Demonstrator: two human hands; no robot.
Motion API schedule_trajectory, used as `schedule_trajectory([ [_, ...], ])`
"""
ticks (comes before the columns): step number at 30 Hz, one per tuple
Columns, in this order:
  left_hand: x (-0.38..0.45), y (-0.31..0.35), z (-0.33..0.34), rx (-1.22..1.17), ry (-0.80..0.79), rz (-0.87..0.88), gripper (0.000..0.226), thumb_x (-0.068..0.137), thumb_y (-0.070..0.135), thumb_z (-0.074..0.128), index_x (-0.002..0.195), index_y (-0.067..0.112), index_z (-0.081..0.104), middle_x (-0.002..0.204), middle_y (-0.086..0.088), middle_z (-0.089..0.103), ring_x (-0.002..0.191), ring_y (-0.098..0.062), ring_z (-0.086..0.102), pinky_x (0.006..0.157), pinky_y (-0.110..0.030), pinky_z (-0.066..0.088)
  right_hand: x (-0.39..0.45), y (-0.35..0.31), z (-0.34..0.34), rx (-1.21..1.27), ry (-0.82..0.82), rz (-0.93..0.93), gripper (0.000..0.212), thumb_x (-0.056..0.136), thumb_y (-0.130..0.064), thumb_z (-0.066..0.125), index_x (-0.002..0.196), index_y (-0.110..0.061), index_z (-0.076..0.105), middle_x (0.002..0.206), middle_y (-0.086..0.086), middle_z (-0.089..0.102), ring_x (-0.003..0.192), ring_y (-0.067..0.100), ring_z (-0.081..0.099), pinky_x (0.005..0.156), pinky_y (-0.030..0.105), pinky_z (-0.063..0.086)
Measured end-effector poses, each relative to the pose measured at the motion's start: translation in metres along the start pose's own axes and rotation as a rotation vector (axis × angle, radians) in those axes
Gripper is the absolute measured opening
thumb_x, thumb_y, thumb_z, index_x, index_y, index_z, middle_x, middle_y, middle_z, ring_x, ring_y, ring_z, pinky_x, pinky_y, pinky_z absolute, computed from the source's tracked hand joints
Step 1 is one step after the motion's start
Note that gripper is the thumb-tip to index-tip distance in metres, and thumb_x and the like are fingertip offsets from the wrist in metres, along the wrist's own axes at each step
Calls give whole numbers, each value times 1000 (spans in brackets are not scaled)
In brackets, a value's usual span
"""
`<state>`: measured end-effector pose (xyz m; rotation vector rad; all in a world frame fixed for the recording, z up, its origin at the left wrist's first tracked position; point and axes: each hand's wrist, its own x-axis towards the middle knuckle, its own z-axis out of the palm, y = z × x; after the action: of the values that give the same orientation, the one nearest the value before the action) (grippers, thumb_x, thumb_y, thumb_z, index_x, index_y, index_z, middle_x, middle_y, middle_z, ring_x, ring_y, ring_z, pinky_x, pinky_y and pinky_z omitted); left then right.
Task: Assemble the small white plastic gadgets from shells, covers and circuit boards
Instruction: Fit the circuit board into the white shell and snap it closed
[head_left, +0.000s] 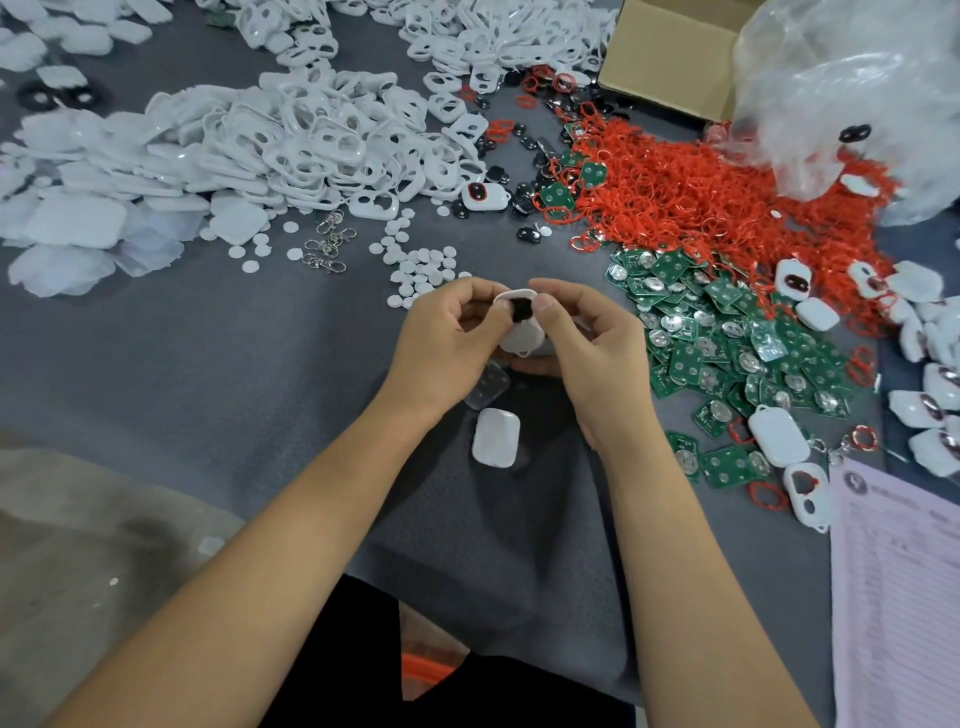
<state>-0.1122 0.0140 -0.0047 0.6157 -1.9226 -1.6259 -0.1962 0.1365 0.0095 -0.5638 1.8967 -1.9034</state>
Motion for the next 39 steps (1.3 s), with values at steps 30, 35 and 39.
schedule_trajectory([
  [30, -4, 3, -1, -156, -67, -41, 13, 100, 14, 66, 109, 7, 72, 92, -2, 78, 81, -18, 77, 74, -29, 63, -1, -4, -3, 58, -62, 107, 18, 100, -3, 62, 114, -3, 74, 80, 16, 59, 60, 12, 48, 43, 24, 45],
  [35, -4, 3, -3, -90, -94, 27, 15, 100, 11, 67, 114, 8, 73, 101, -1, 77, 89, -9, 75, 75, -19, 57, -2, -4, -5, 35, -82, 65, 21, 102, -3, 60, 118, -5, 73, 82, 12, 67, 67, 14, 59, 46, 24, 50],
  [39, -4, 2, -4, -39, -105, 17, 16, 100, 14, 67, 114, 10, 75, 97, 0, 79, 87, -9, 76, 75, -20, 58, -3, -4, -2, 21, -29, 34, 11, 100, -5, 66, 110, -9, 67, 94, 11, 72, 79, 22, 69, 48, 27, 54],
])
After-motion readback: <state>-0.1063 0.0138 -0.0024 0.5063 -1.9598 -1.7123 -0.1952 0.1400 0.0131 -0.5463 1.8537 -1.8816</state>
